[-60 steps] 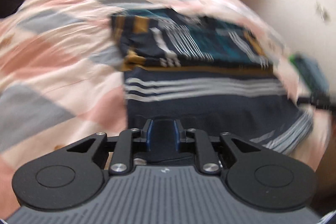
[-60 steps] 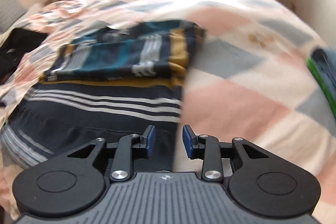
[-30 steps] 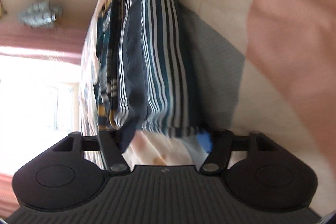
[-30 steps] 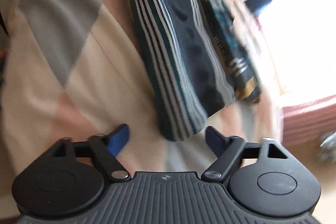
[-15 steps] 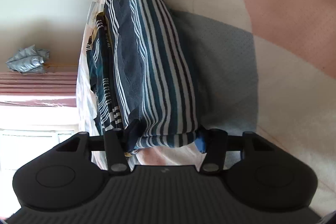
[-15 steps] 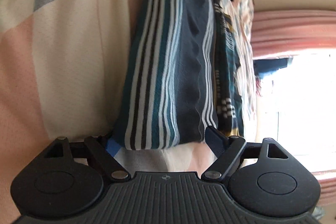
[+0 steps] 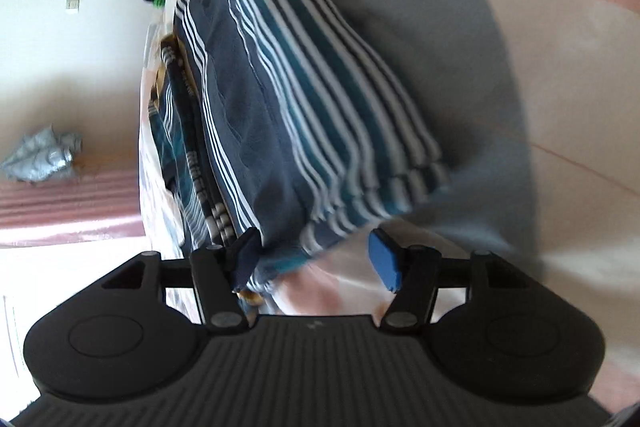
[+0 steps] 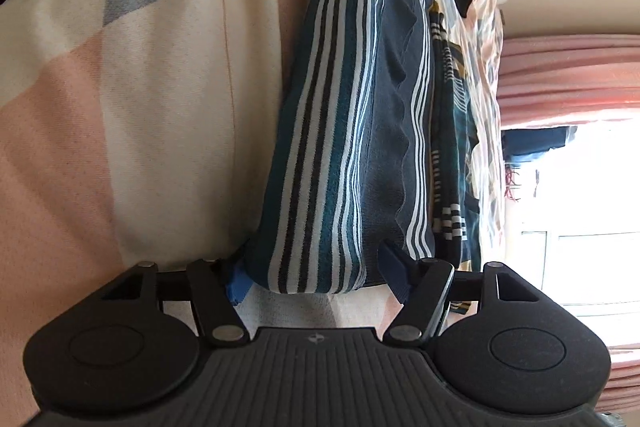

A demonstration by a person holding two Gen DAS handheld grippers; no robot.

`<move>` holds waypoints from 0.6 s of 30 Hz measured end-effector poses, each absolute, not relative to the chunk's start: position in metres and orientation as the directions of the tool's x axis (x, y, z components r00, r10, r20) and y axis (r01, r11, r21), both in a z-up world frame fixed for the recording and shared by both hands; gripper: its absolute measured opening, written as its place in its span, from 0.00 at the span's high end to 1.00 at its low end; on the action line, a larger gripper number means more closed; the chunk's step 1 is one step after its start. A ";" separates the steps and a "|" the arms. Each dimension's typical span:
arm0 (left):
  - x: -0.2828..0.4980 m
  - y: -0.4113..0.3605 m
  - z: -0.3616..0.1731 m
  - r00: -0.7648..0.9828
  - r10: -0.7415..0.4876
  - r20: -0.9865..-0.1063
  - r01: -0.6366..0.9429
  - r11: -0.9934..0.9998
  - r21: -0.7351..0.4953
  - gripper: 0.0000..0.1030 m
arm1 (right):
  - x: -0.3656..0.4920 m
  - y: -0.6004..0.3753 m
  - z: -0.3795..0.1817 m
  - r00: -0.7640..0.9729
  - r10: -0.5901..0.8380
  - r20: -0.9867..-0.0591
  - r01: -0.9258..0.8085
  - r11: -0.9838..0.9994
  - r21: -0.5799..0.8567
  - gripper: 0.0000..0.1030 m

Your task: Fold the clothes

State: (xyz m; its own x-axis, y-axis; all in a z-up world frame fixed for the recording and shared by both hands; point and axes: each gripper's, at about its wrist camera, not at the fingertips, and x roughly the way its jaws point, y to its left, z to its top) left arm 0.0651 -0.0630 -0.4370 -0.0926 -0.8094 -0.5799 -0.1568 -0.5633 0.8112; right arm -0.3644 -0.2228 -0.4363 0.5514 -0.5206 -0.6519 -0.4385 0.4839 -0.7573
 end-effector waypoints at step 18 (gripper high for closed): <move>0.046 -0.077 -0.417 -0.089 -0.702 -0.707 0.014 -0.710 0.704 0.81 | -0.364 -0.238 -0.431 0.541 -0.394 -0.743 -0.597 0.442 -0.669 0.59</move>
State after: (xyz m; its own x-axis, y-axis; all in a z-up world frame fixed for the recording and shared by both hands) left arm 0.0464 -0.0772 -0.4167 -0.0892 -0.7017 -0.7068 0.0144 -0.7105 0.7036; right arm -0.3642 -0.2381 -0.4308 0.5406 -0.3944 -0.7431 -0.5972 0.4422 -0.6692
